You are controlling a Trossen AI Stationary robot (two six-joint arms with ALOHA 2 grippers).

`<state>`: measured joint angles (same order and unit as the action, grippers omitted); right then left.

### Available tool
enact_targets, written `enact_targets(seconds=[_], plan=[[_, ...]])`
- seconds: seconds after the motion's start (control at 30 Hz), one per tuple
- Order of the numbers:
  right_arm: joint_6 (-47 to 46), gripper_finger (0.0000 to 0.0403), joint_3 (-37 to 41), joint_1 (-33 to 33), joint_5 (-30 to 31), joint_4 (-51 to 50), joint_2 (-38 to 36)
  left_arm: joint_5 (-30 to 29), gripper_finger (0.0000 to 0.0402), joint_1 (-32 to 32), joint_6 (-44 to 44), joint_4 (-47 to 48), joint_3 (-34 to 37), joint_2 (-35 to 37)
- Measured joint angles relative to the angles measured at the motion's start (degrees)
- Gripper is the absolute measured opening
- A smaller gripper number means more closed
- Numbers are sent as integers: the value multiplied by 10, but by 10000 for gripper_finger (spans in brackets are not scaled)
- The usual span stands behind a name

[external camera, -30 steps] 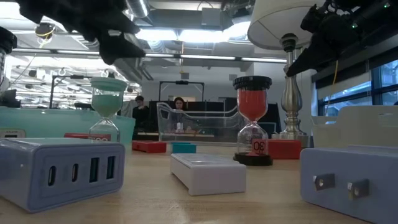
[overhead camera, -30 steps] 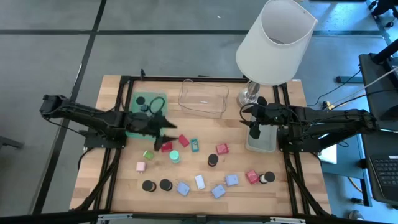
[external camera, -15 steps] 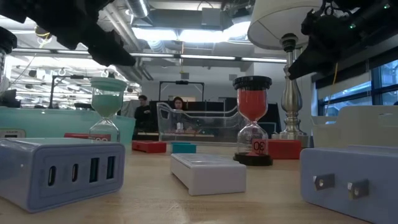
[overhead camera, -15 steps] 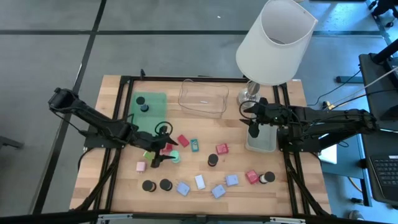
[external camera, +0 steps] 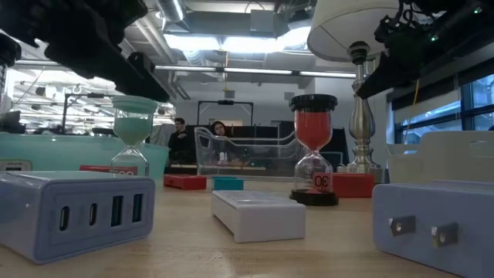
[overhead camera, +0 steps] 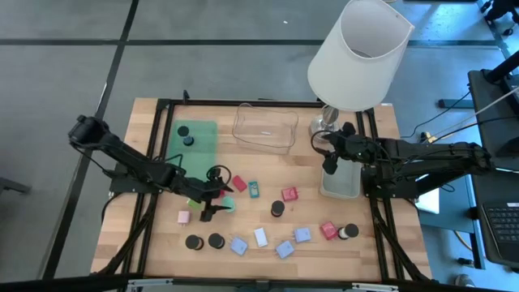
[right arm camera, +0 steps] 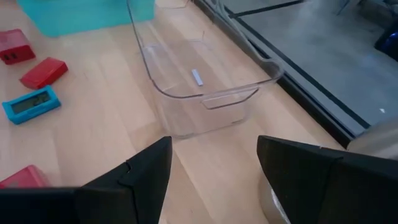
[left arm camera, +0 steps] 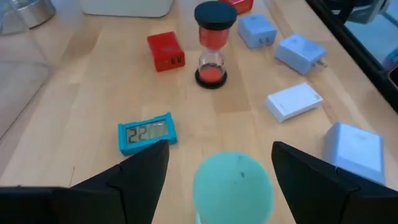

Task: Pick & Place Office items
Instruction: Put the light blue hourglass into the green bin

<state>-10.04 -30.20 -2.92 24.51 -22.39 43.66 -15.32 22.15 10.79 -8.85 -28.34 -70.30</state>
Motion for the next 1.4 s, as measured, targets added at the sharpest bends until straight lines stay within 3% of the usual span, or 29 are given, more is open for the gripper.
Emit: enact_targets(seconds=[0.5,0.63,0.83,1.17,1.23,1.4], plan=[[1,242,0,0,-1,0,0,44,283,0,32,41,0,-12],[1,242,0,0,-1,0,0,4,283,0,21,40,0,-12],[1,242,0,0,-1,0,0,-1,275,0,20,56,0,-12],[1,242,0,0,-1,0,0,-27,197,0,14,52,0,-12],[1,242,0,0,-1,0,0,-32,196,0,17,31,0,-12],[1,242,0,0,-1,0,0,-102,196,0,19,-10,-1,5]])
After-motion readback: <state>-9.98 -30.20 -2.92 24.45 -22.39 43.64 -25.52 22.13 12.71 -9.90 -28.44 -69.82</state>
